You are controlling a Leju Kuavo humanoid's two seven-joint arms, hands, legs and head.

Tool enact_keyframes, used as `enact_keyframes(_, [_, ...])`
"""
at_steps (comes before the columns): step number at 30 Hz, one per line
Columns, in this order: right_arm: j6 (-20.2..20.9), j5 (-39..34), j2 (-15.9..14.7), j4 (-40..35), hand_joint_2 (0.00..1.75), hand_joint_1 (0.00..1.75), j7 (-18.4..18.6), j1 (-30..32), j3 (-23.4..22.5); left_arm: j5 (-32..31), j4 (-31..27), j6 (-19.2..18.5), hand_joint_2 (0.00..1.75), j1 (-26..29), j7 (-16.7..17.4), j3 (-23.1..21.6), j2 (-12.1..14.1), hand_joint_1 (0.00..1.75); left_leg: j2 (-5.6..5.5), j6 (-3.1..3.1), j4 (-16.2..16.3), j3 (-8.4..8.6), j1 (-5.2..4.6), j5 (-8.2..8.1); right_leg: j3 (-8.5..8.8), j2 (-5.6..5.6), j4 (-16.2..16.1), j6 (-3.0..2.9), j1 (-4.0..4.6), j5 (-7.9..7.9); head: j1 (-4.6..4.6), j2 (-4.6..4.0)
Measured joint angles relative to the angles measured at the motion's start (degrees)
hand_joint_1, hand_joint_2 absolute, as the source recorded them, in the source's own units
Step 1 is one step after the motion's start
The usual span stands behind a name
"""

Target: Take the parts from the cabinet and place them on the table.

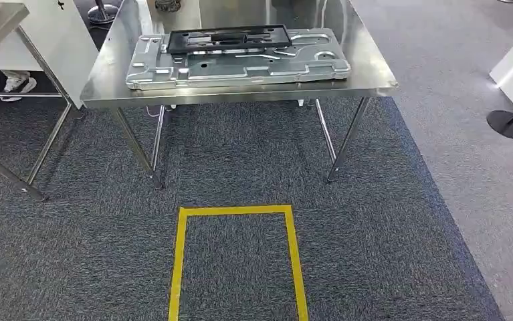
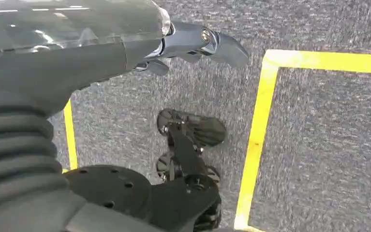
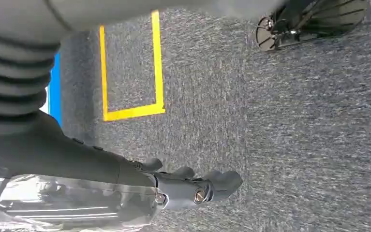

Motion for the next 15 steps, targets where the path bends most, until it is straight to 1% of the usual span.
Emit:
enact_keyframes(1, [0.07, -0.37, -0.02, 0.0, 0.0, 0.0, -0.24, -0.01, -0.33, 0.15, 0.0, 0.11, 1.75, 0.0, -0.02, 0.0, 0.0, 0.0, 0.0, -0.04, -0.02, 0.01, 0.02, 0.01, -0.01, 0.0, 0.01, -0.05, 0.18, -0.01, 0.0, 0.0])
enact_keyframes(2, [0.35, -0.74, -0.04, 0.0, 1.75, 0.0, -0.61, -0.03, -0.7, 0.26, 0.0, 0.22, 1.75, -0.01, -0.07, 0.04, 0.0, 0.0, 0.0, -0.06, -0.03, 0.01, 0.04, 0.02, 0.0, 0.0, 0.02, -0.12, 0.19, 0.0, -0.02, 0.0])
enact_keyframes(5, [0.92, -0.94, -0.15, 0.0, 1.75, 0.0, -1.69, -0.03, -1.31, 0.41, 0.0, 0.46, 1.75, 0.0, -0.09, 0.22, -0.07, 0.0, 0.0, -0.21, -0.04, 0.0, 0.1, 0.09, 0.0, 0.0, 0.04, -0.13, 0.25, 0.0, 0.02, 0.0])
enact_keyframes(7, [0.98, -1.22, -0.17, 0.0, 1.75, 0.0, -2.69, -0.04, -1.79, 0.41, 0.0, 0.61, 1.75, 0.02, -0.07, 0.31, -0.09, 0.0, -0.01, -0.22, -0.04, -0.01, 0.15, 0.1, 0.0, 0.0, 0.05, -0.13, 0.24, 0.01, 0.02, 0.0])
enact_keyframes(9, [1.01, -1.81, -0.17, -0.02, 1.75, 0.0, -2.93, 0.05, -1.97, 0.81, 0.0, 0.68, 1.75, 0.2, 0.11, -0.27, -0.09, 0.0, 0.0, -0.22, -0.04, 0.0, 0.19, 0.1, 0.01, 0.0, 0.06, -0.13, 0.2, 0.01, 0.02, 0.0])
enact_keyframes(15, [2.32, -5.31, -0.2, -0.85, 1.75, 0.0, -2.82, 1.0, -0.52, 6.89, -0.33, 1.16, 1.75, 1.77, 2.6, -8.14, 0.18, 0.0, 0.0, -0.21, -0.02, -0.01, 0.16, 0.09, 0.01, 0.0, 0.05, -0.13, 0.13, 0.01, 0.02, 0.0])
